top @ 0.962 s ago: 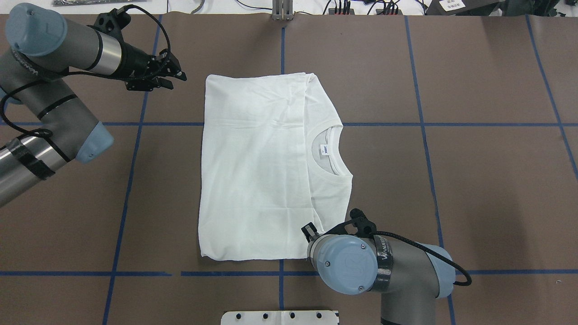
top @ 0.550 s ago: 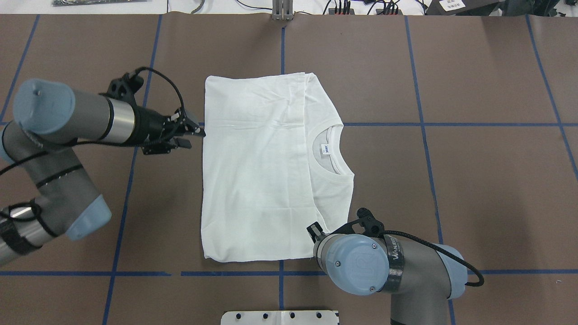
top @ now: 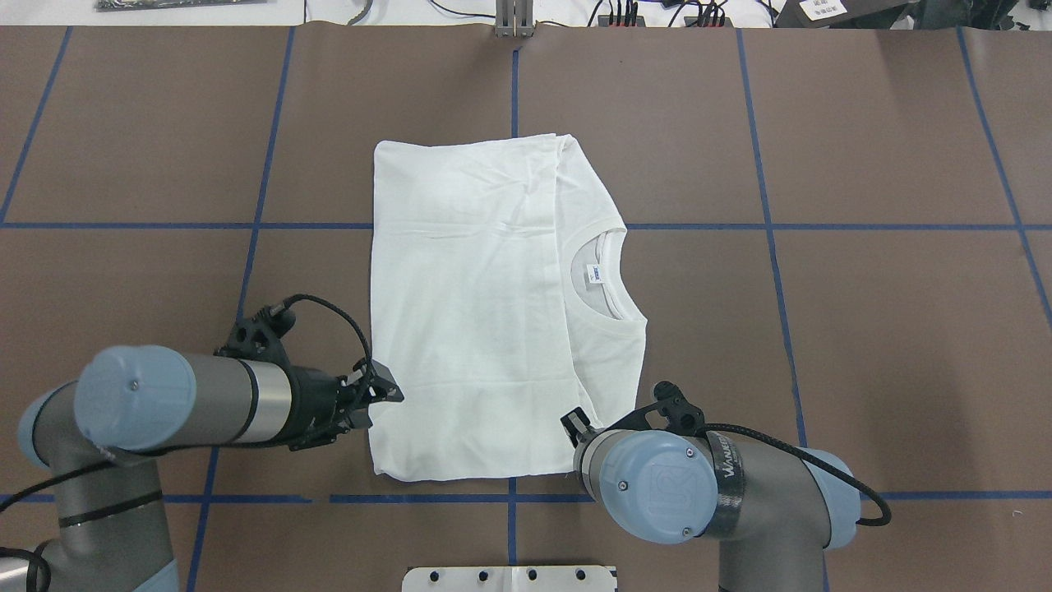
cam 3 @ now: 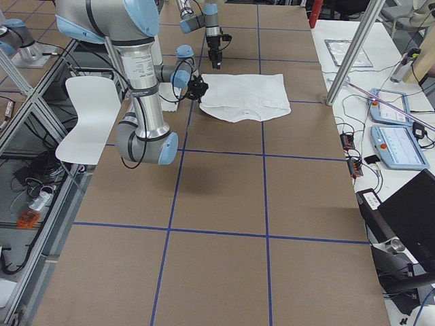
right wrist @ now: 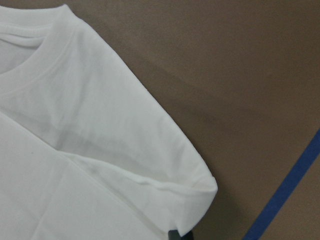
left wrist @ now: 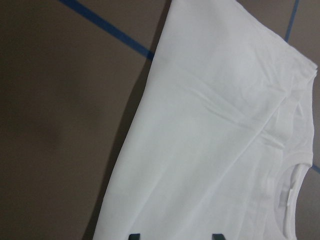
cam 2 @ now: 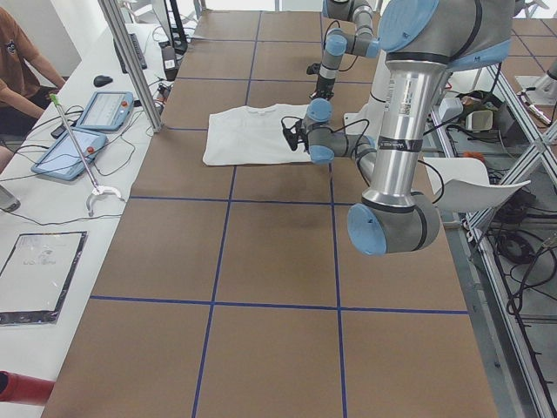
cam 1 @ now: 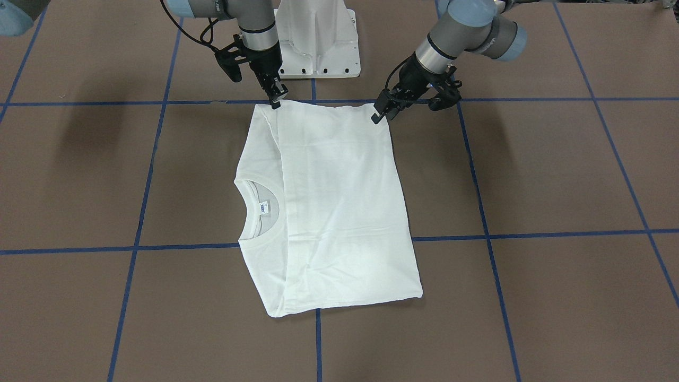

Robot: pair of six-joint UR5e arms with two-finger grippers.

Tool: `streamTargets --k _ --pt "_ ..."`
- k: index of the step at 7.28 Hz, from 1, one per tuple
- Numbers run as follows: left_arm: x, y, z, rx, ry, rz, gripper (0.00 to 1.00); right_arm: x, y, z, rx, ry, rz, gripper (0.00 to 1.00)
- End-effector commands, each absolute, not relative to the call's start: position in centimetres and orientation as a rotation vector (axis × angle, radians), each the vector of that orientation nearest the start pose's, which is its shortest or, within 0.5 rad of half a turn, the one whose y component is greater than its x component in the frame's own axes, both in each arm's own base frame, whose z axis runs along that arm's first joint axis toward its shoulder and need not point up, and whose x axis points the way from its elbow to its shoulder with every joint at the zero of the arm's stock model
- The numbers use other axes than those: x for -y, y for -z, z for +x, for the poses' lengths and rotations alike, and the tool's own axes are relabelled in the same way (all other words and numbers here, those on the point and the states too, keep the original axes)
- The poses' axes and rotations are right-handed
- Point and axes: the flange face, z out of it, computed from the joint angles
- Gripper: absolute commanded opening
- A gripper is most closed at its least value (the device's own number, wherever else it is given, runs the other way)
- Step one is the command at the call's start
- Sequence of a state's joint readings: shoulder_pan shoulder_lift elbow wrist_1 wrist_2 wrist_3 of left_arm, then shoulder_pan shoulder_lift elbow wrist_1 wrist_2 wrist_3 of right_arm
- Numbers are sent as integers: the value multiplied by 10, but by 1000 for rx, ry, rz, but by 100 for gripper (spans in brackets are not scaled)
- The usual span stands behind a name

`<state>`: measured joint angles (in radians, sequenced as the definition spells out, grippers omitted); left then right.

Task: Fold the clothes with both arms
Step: 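Lower the left gripper to the shirt's near edge beside the right gripper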

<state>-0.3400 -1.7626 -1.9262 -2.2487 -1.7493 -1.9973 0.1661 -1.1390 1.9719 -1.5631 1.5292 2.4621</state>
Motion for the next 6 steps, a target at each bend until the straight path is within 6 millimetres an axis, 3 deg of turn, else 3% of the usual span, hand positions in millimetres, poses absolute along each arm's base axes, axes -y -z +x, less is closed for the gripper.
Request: streamTargets --k 1,3,6 --pt "254 -320 494 -1190 562 -228 61 231 -248 -550 843 -1008 -277 0" --pt "237 -329 506 -1134 542 -242 61 231 -247 -550 845 -1008 -277 0" --pt "236 -333 507 -1122 542 -242 55 230 -240 -545 861 -1005 -283 0"
